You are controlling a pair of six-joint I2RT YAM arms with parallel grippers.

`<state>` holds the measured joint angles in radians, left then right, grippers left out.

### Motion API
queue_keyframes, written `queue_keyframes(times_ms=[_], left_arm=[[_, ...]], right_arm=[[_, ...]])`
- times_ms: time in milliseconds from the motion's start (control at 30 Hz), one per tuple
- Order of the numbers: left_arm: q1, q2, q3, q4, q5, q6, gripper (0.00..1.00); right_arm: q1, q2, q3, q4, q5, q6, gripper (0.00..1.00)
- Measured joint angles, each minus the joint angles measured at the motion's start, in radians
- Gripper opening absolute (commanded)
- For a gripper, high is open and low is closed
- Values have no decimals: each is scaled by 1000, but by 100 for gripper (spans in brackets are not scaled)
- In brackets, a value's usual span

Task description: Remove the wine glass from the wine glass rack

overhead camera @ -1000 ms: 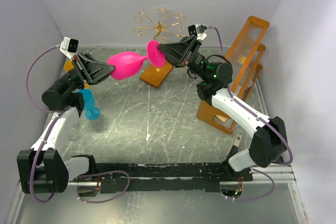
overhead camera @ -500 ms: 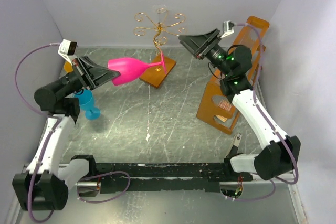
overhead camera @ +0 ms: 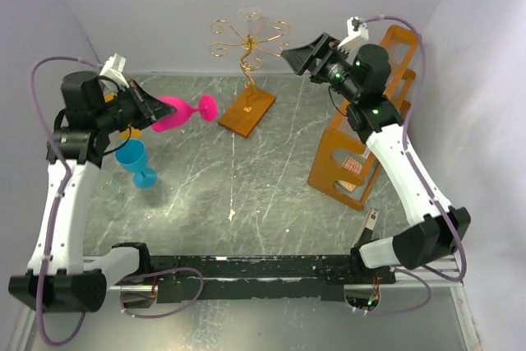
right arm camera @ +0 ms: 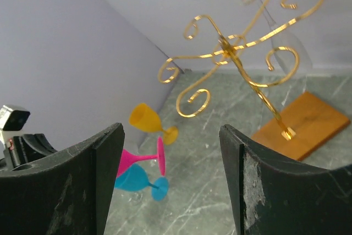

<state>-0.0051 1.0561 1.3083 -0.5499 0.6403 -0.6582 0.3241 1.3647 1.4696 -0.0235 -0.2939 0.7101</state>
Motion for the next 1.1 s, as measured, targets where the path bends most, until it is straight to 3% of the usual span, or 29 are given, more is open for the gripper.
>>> queue_keyframes(times_ms=[167, 300, 567, 800, 967, 1100], left_arm=[[-77, 151, 99, -233, -211, 118, 7], [-172, 262, 194, -332, -339, 185, 7], [-204, 422, 217, -423, -587, 281, 7], [-204, 548, 217, -425, -657, 339, 11], [-204, 633, 217, -429, -700, 359, 19], [-204, 636, 217, -424, -722, 371, 36]], right_arm=[[18, 107, 17, -19, -2, 29, 72], [56, 193, 66, -34, 2, 55, 72], [87, 258, 79, 8, 3, 169, 73], [85, 299, 73, 87, -5, 259, 73], [86, 313, 48, 122, -4, 313, 73], [86, 350, 49, 143, -5, 357, 72]])
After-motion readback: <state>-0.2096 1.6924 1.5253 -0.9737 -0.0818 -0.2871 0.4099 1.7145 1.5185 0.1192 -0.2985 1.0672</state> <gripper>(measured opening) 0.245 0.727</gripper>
